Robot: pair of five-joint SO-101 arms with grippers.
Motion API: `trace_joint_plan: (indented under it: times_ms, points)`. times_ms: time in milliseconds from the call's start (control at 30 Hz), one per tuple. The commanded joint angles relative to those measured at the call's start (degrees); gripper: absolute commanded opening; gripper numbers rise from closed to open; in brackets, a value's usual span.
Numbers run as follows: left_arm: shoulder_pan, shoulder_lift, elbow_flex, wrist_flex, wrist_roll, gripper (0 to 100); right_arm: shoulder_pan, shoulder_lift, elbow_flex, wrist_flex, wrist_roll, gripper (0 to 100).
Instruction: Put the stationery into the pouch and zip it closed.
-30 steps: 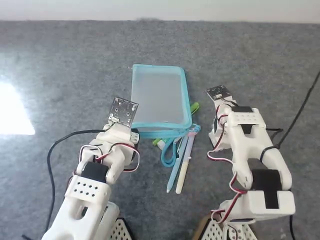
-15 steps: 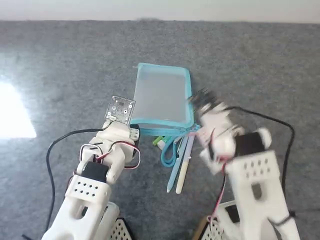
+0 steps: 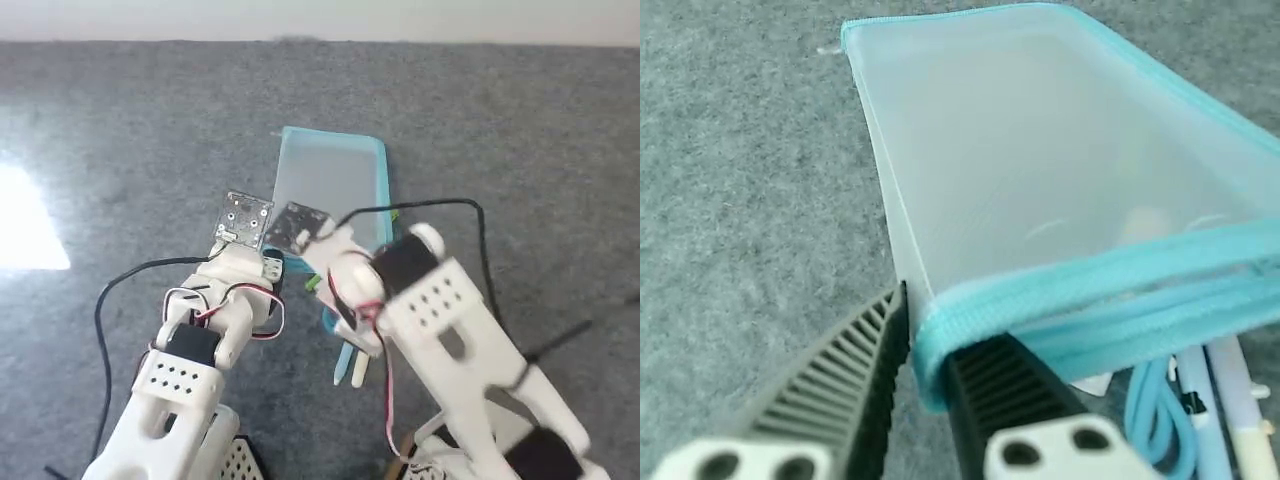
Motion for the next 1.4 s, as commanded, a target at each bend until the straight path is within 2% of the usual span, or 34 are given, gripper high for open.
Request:
trace_joint_plan:
  times_ms: [0, 300, 533, 1033, 1167, 1367]
  points:
    - [0.6, -0.3, -2.2, -1.9, 0.7, 1, -0.5, 6.0, -7.0, 0.2, -3.1, 0.8]
    - [0.6, -0.3, -2.2, -1.9, 0.7, 1, 2.4, 16.7, -18.1, -0.1, -8.7, 0.8]
    - [0.4, -0.4, -2.2, -1.9, 0.9, 1, 2.9, 23.2, -19.8, -0.3, -10.7, 0.8]
    - [1.5, -0.4, -2.1, -1.8, 0.1, 1, 3.0, 24.8, -28.5, -2.9, -15.5, 0.8]
    - [4.0, -0.7, -1.8, -0.7, -1.2, 1, 3.0, 29.9, -33.9, -4.2, -17.2, 0.8]
    - [3.2, -0.8, -2.0, -0.4, -1.1, 1, 6.3, 39.6, -46.1, -3.5, -18.2, 3.7]
